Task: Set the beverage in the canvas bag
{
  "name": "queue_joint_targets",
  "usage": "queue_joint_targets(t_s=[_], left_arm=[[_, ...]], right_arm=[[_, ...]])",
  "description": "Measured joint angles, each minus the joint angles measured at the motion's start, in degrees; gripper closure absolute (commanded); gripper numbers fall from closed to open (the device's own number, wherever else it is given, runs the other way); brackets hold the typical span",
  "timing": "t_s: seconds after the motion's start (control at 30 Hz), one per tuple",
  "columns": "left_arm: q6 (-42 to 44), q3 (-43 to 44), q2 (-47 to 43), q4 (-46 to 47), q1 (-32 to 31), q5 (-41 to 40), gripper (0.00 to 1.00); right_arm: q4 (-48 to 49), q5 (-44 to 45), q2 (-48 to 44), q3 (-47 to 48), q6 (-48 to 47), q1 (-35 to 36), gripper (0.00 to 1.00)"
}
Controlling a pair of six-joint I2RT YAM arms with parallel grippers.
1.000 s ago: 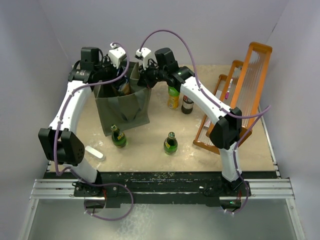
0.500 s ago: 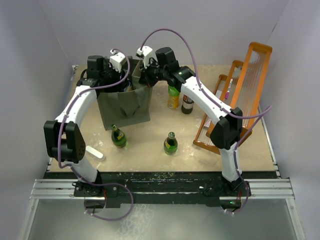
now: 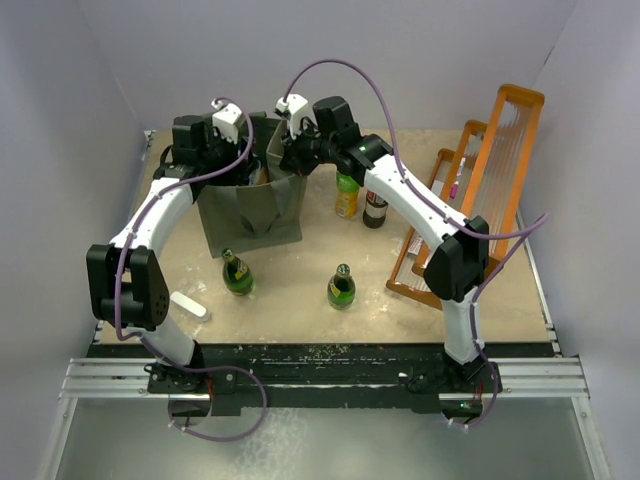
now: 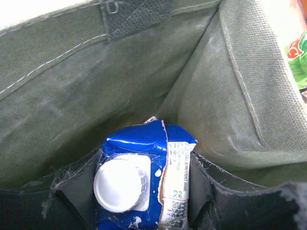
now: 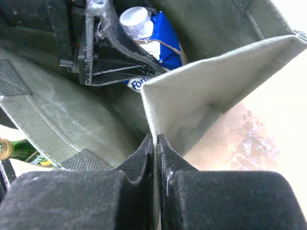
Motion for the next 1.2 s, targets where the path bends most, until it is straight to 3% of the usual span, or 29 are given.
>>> queue_joint_targets(t_s=[0.3,0.43,0.57,0.73,0.93,1.2], left_arm=[[-8.0,-0.1,0.0,0.7,0.1,-1.8,1.00],[-11.7,-0.1,0.0,0.6,0.1,-3.6,1.00],[-15.3,-0.1,0.0,0.6,0.1,-5.4,1.00],[-18.3,-0.4,0.0,1.0,0.1,-5.6,0.90],[-18.4,-1.1,0.0,2.5,0.1,-2.9,0.75],[-16.9,-1.1,0.9,3.3,0.1,2.5,0.49]], right_arm=[[-0.1,-4.4,-0.3,-0.4,0.2,-0.1,0.96],[0.0,-3.9,-0.3,-0.4,0.4,-0.1,0.88],[-0.2,-0.8,-0.3,-0.5,1.3,-0.1,0.72],[0.0,3.9,-1.0,-2.0,2.6,-0.1,0.59],[0.0,5.1,-2.2,-3.3,3.4,-0.1,0.56],[-0.3,3.3,-2.4,-3.3,3.4,-0.1,0.52]])
